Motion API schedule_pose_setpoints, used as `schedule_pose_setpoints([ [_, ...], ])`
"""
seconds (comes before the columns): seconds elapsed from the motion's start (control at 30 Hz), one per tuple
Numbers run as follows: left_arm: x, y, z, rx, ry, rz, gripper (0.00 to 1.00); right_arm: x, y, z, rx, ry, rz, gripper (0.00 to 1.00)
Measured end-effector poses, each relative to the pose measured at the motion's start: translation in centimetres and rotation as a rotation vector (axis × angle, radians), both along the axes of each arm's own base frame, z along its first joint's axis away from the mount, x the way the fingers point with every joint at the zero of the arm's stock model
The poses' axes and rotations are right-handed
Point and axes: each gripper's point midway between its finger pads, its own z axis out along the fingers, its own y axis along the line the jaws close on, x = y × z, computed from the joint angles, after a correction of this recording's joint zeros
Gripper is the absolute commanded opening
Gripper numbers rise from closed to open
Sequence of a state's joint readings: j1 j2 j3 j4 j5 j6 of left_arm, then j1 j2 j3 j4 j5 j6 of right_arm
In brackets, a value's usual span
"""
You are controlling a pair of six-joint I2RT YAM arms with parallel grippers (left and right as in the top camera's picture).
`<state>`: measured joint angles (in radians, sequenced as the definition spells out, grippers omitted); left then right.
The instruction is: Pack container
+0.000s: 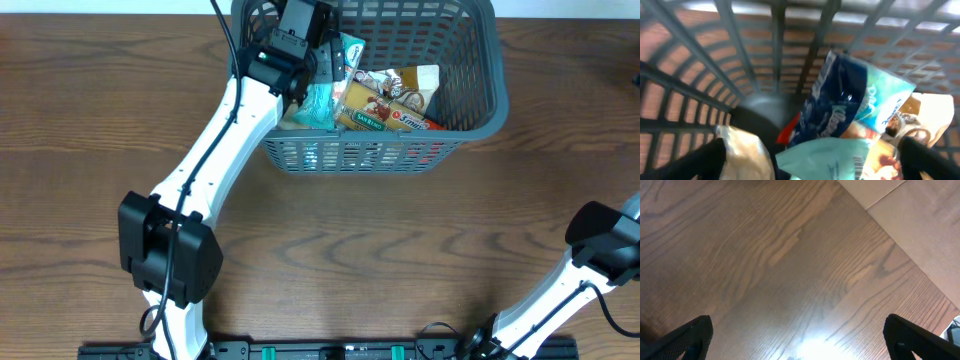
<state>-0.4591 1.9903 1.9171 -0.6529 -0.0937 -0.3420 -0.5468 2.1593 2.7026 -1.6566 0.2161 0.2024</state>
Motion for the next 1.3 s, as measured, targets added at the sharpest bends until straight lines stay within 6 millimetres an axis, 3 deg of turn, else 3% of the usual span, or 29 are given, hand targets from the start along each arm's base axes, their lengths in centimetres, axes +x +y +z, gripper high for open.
schedule_pose_setpoints([
  [0.2, 0.8, 0.4, 6.7, 0.018, -0.127, -0.006, 0.99, 0.0, 0.0, 0.0, 0.000, 0.000, 0.000, 0.99],
  [0.43, -0.7, 1.5, 15.1, -0.015, -0.265, -0.006, 0.99, 0.0, 0.0, 0.0, 0.000, 0.000, 0.000, 0.99],
  [0.53, -2.5, 2.5, 18.6, -0.037, -0.324, 0.001, 0.99, 0.0, 0.0, 0.0, 0.000, 0.000, 0.000, 0.99],
  [0.67, -6.4, 5.2, 23.8, -0.051, -0.409, 0.041, 0.99, 0.0, 0.0, 0.0, 0.000, 0.000, 0.000, 0.99],
  [0.83, -13.1, 10.5, 28.9, -0.023, -0.488, 0.136, 0.99, 0.0, 0.0, 0.0, 0.000, 0.001, 0.000, 0.99],
  [1.0, -20.0, 15.1, 29.9, 0.032, -0.471, 0.186, 0.99, 0.0, 0.0, 0.0, 0.000, 0.000, 0.000, 0.99],
  [1.13, -23.8, 17.3, 28.4, 0.092, -0.397, 0.191, 0.99, 0.0, 0.0, 0.0, 0.000, 0.000, 0.000, 0.99],
  [1.3, -27.0, 19.0, 25.2, 0.176, -0.254, 0.175, 0.99, 0.0, 0.0, 0.0, 0.001, 0.000, 0.000, 0.99],
])
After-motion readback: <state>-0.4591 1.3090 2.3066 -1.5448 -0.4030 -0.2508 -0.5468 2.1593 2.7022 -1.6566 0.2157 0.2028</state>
